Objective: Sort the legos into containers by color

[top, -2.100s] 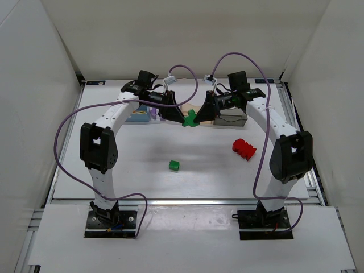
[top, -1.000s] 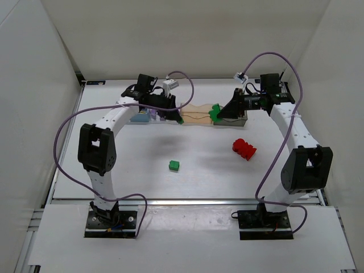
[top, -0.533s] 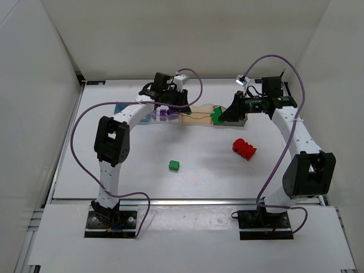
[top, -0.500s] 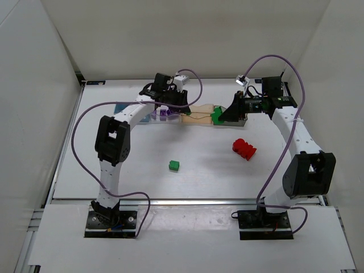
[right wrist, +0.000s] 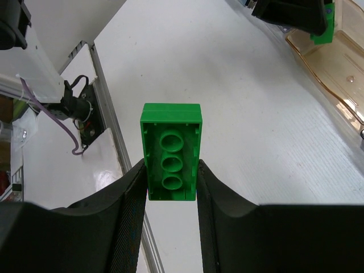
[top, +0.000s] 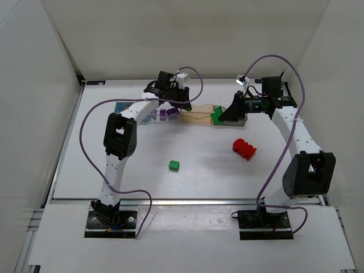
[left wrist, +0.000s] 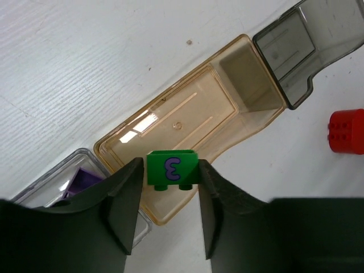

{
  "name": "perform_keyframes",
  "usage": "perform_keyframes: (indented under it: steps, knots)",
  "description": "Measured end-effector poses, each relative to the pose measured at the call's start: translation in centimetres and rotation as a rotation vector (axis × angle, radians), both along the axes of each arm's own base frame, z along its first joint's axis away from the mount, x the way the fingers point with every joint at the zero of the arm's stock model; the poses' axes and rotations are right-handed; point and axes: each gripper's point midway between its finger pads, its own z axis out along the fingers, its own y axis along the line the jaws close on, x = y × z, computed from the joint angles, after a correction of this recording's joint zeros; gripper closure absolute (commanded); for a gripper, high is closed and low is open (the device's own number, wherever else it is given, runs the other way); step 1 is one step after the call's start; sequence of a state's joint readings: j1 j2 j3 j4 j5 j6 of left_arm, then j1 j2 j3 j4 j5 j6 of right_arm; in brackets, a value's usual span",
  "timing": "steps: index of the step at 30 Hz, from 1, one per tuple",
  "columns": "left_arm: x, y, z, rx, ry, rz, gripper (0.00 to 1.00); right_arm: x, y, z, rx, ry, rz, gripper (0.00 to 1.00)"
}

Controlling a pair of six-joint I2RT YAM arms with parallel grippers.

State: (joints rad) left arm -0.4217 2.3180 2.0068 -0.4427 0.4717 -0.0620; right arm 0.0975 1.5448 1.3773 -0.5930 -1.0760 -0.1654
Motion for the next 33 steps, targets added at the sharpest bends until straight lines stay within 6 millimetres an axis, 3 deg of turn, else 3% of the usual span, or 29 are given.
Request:
perform_keyframes:
  steps: [1, 6, 11, 13, 16, 19, 26, 33]
  knots:
    - [0.1, 0.0, -0.1, 0.0, 0.0, 0.001, 0.37, 0.0, 0.0, 0.0, 0.0, 0.001, 0.0, 1.0]
    - [-0.3, -0.2, 0.0, -0.014, 0.013, -0.015, 0.2, 0.2, 0.1, -0.4, 0.002, 0.012, 0.003, 1.0]
    - [-1.9, -0.4, 0.9, -0.106, 0.057, -0.072, 0.19, 0.8, 0.3, -1.2, 0.018, 0.038, 0.018, 1.0]
    - [-2.8, 0.1, 1.6, -0.154, 0.081, -0.092, 0.27, 1.3, 0.5, -1.4, 0.03, 0.053, 0.024, 1.0]
    - [-4.2, 0.8, 4.0, -0.272, 0.11, -0.158, 0.31, 2.0, 0.8, -1.4, 0.059, 0.074, 0.036, 1.0]
    - [-6.3, 1.5, 7.7, -0.401, 0.128, -0.243, 0.31, 2.8, 1.2, -1.0, 0.094, 0.087, 0.048, 1.0]
    - [-13.1, 1.2, 15.9, -0.595, 0.103, -0.499, 0.28, 3.7, 1.9, 0.0, 0.168, 0.133, 0.077, 1.0]
    - [-16.3, -0.3, 17.8, -0.633, 0.111, -0.65, 0.24, 3.4, 4.0, 0.8, 0.204, 0.166, 0.144, 1.0]
